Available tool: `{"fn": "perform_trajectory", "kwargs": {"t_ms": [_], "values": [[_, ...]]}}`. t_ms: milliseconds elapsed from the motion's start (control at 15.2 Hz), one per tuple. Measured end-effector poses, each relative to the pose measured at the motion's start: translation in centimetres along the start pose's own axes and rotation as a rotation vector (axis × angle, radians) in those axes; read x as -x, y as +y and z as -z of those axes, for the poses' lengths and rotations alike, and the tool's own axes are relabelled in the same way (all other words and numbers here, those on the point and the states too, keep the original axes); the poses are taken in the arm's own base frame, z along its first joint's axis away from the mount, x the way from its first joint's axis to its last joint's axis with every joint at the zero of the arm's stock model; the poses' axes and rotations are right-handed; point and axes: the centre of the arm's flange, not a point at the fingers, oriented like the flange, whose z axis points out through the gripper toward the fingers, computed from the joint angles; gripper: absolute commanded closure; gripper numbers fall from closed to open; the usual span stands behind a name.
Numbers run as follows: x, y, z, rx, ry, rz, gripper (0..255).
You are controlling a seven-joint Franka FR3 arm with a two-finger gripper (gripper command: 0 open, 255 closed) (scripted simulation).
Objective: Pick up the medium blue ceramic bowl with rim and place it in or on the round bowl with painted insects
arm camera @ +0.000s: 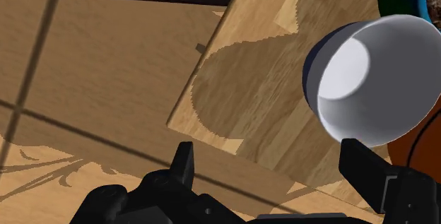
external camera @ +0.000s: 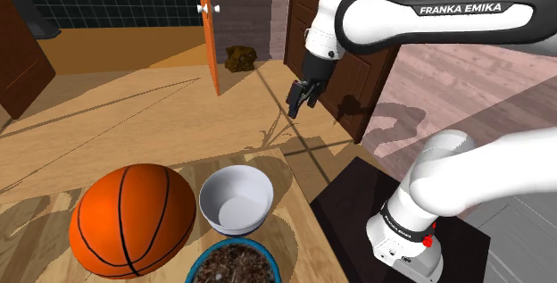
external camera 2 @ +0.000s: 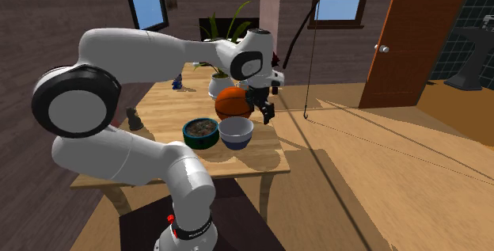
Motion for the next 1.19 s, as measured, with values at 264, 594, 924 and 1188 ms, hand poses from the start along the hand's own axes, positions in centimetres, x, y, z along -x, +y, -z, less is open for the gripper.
{"fn": "perform_trajectory", "kwargs": {"t_ms": [264,594,924,1188], "values": [[-0.1,-2.1,-4.4,-0.022,-0.017,-0.022,0],[-0.5,-5.4,-10.1,-0.05,-0.039,-0.05,0],[-0.6,-8.2,-15.5,-0.078,-0.061,-0.077,0],[-0.7,-9.1,-18.1,-0.086,-0.066,-0.086,0]]}}
